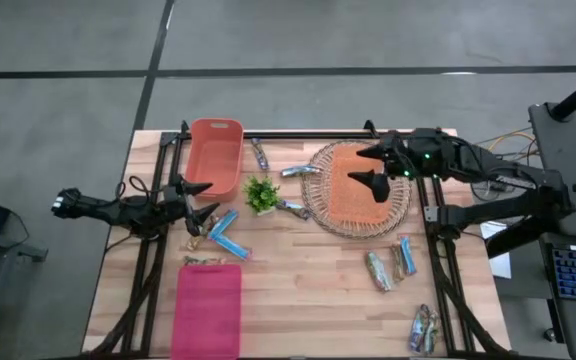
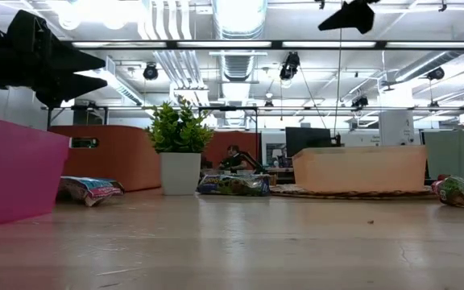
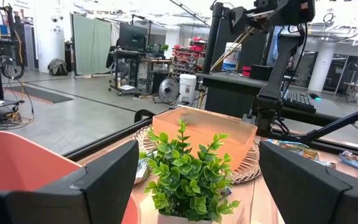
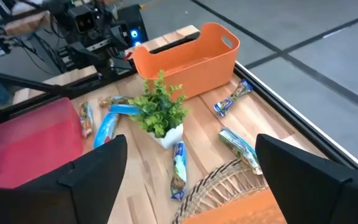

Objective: Pick and place Granola Bars by type
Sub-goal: Put the red granola bar into the right orange bin

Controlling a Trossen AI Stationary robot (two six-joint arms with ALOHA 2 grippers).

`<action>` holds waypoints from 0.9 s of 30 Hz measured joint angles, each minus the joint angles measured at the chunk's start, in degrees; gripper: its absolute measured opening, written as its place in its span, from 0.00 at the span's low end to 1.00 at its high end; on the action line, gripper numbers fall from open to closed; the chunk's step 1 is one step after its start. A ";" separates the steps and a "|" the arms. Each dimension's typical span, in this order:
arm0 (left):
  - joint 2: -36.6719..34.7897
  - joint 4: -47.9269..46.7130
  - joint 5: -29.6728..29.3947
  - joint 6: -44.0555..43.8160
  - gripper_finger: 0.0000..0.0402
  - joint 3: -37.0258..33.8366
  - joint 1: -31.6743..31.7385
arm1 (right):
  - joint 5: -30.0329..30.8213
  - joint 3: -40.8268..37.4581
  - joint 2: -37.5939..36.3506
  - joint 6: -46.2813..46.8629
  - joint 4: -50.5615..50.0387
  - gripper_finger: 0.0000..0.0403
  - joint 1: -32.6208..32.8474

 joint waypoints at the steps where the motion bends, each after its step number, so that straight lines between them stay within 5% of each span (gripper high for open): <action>1: 0.00 0.00 0.00 0.00 0.78 0.01 0.00 | 0.06 1.28 1.19 0.02 -0.74 0.84 0.00; 10: 0.00 0.02 0.00 0.00 0.78 0.02 0.02 | 0.92 9.30 9.51 0.77 -5.56 0.81 0.00; 21: 0.00 0.01 -0.01 0.00 0.78 0.01 0.00 | -16.38 13.52 14.09 -6.82 -17.11 0.81 0.18; 27: 0.00 0.02 -0.02 0.00 0.78 0.02 0.00 | -18.96 12.30 14.02 -12.84 -20.80 0.81 1.97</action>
